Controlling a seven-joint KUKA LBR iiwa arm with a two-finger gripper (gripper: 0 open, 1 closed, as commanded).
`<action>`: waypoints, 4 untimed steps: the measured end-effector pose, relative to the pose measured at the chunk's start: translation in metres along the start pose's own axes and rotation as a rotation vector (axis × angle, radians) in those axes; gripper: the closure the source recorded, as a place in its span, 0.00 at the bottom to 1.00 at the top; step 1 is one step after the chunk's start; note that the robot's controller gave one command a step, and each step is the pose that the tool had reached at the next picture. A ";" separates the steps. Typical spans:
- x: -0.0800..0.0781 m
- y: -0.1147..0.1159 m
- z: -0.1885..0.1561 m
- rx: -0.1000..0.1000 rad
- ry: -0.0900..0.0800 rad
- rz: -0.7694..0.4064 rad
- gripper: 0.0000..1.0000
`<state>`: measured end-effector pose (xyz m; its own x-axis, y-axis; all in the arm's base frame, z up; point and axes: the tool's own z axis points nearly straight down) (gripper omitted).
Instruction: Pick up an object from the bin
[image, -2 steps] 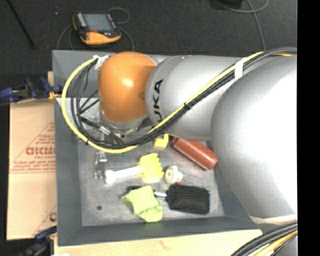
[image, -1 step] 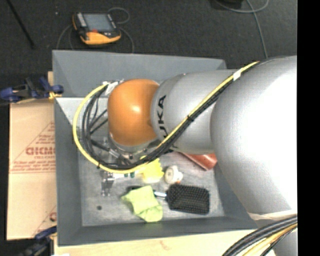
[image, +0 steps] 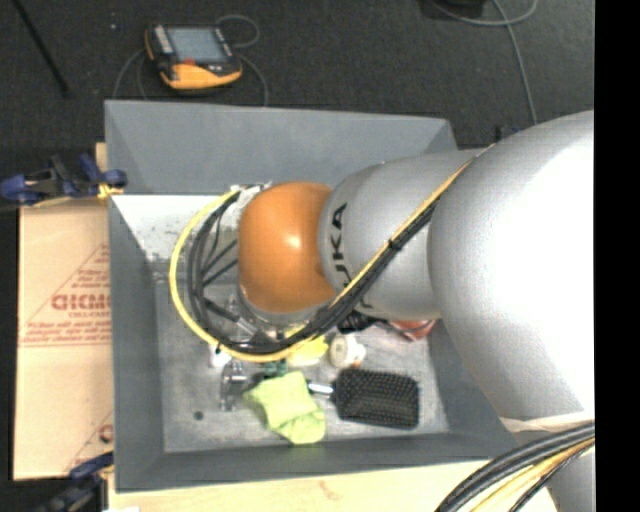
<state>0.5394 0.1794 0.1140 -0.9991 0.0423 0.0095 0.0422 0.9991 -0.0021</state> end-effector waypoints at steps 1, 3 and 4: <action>-0.007 -0.019 -0.006 -0.002 -0.012 -0.015 0.00; -0.010 -0.032 0.018 -0.002 -0.012 -0.092 0.00; -0.019 -0.023 0.027 -0.003 -0.012 0.044 0.00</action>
Offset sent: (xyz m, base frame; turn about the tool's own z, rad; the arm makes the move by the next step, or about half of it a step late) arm 0.0065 -0.0454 -0.0440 0.0564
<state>0.5576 0.1558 0.0866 -0.9963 0.0863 -0.0025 0.0863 0.9963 0.0007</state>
